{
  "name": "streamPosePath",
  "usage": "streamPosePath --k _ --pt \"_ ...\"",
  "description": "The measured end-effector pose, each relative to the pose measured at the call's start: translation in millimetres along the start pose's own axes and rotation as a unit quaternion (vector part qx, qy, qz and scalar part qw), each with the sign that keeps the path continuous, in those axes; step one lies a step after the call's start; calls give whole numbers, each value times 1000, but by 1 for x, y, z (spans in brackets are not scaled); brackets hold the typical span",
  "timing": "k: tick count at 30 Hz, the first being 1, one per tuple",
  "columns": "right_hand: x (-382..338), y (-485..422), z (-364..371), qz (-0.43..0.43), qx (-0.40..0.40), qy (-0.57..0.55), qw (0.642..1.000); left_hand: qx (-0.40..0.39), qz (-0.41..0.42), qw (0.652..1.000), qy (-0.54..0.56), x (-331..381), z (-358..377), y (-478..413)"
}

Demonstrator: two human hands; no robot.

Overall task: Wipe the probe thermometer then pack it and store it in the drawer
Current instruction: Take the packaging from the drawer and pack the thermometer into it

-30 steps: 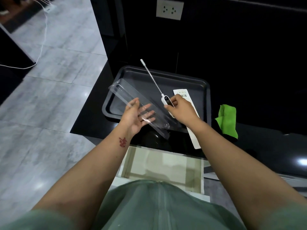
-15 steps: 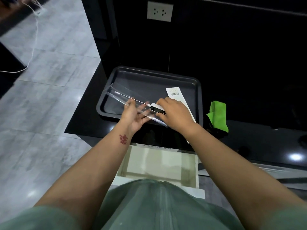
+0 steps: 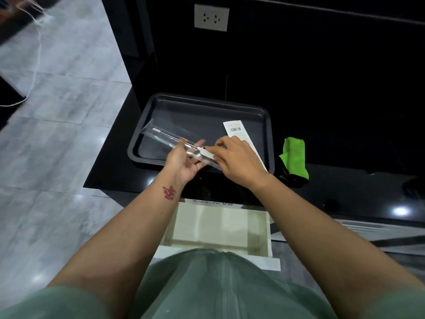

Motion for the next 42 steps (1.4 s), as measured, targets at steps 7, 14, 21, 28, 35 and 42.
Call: streamPosePath --k 7,14,21,28,35,42 --pt "6 1 2 33 17 -31 999 -12 -5 999 -33 -3 5 -6" --pt "11 0 -2 49 48 -43 997 -1 10 998 -62 2 3 -6" --pt "92 33 -4 307 100 -37 946 8 6 997 -79 14 -10 -8" --pt "123 52 35 396 -55 31 916 -13 -2 997 -78 18 -7 -7" --pt "133 47 46 462 -65 -101 878 -12 20 995 -102 26 -3 -7" --pt "134 37 31 476 -25 -202 856 -7 33 990 -137 31 -3 -5"
Point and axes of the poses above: each hand's wrist, its own y-axis away from the middle knuckle, its own z-axis out of the palm, x = y × z, the point moved 10 cm from there along -y, towards the middle knuckle, and after that the axes turned 11 degrees about -z, right-handed, at the moved point
